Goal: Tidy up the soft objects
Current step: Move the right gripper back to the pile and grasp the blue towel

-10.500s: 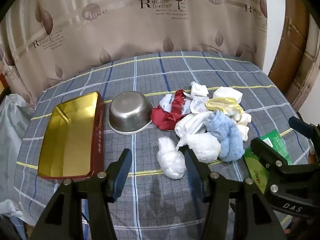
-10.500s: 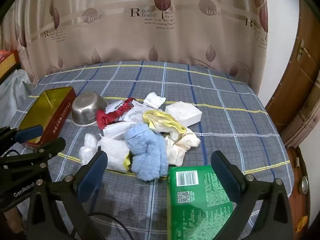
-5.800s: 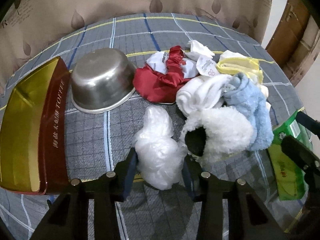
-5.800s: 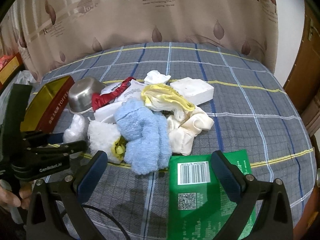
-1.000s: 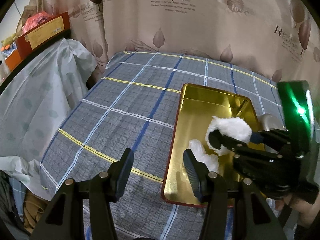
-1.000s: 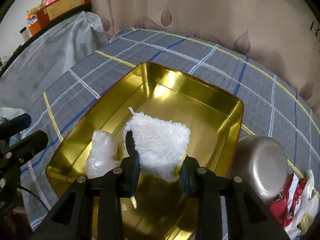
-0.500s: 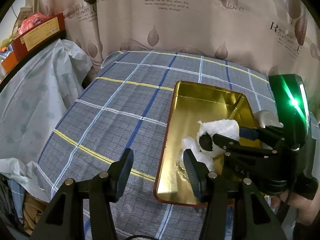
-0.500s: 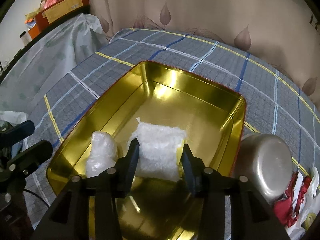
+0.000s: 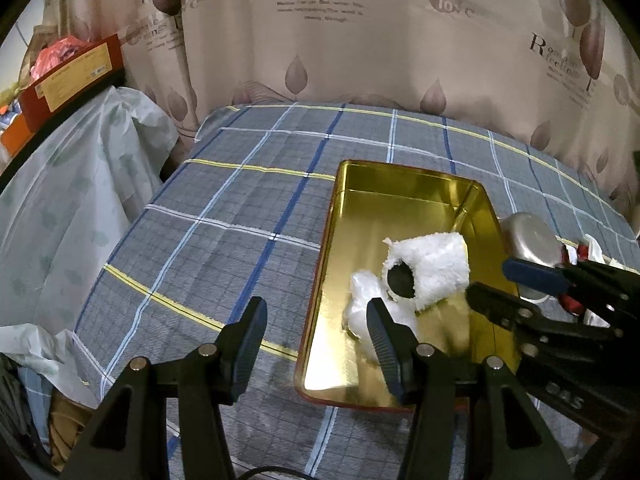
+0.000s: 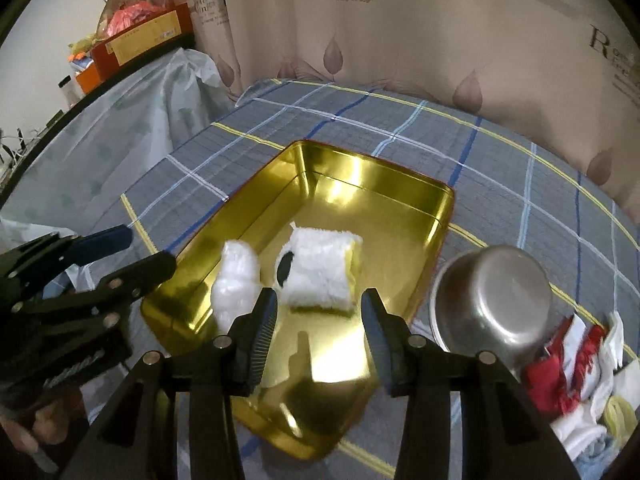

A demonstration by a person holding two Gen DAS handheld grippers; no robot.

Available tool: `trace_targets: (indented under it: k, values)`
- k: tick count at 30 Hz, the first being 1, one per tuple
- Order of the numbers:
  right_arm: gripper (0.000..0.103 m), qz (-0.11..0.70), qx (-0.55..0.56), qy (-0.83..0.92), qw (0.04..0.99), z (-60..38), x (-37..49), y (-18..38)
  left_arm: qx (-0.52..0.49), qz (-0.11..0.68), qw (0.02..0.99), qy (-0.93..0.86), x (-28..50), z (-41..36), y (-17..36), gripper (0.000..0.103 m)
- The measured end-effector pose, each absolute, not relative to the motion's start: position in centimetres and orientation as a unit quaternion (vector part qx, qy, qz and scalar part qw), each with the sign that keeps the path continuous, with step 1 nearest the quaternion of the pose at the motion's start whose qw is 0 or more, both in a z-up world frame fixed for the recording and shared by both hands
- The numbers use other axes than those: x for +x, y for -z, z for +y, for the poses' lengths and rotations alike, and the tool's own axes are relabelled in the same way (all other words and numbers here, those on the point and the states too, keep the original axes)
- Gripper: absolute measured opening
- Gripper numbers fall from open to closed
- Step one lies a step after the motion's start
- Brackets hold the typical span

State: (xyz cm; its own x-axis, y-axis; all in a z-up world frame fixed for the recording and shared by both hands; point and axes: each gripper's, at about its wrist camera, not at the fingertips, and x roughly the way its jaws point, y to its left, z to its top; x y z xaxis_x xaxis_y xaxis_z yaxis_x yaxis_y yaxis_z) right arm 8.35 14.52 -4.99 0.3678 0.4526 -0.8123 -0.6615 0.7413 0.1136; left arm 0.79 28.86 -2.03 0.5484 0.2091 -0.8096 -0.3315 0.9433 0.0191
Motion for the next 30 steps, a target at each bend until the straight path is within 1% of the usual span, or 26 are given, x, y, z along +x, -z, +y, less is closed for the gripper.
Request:
trace_targets:
  k: [15, 23, 25, 27, 30]
  values:
    - [0.041, 0.429, -0.084, -0.282, 0.854, 5.6, 6.2, 3.0, -0.057, 0.46, 0.874, -0.148, 1.1, 27.8, 2.7, 0.053]
    - [0.042, 0.435, -0.06, -0.219, 0.871, -2.3, 6.6, 2.0, -0.035, 0.462, 0.875, -0.143, 1.1, 26.3, 2.9, 0.053]
    - [0.047, 0.438, -0.062, -0.195, 0.875, -4.8, 6.5, 1.9, -0.028, 0.462, 0.876, -0.136, 1.1, 25.6, 2.9, 0.053]
    - [0.057, 0.439, -0.062, -0.167, 0.881, -7.3, 6.3, 2.0, -0.018, 0.461, 0.878, -0.128, 1.2, 24.8, 2.8, 0.053]
    - [0.057, 0.448, -0.065, -0.14, 0.881, -9.9, 6.0, 2.5, -0.01, 0.464, 0.878, -0.118, 1.4, 23.8, 2.8, 0.053]
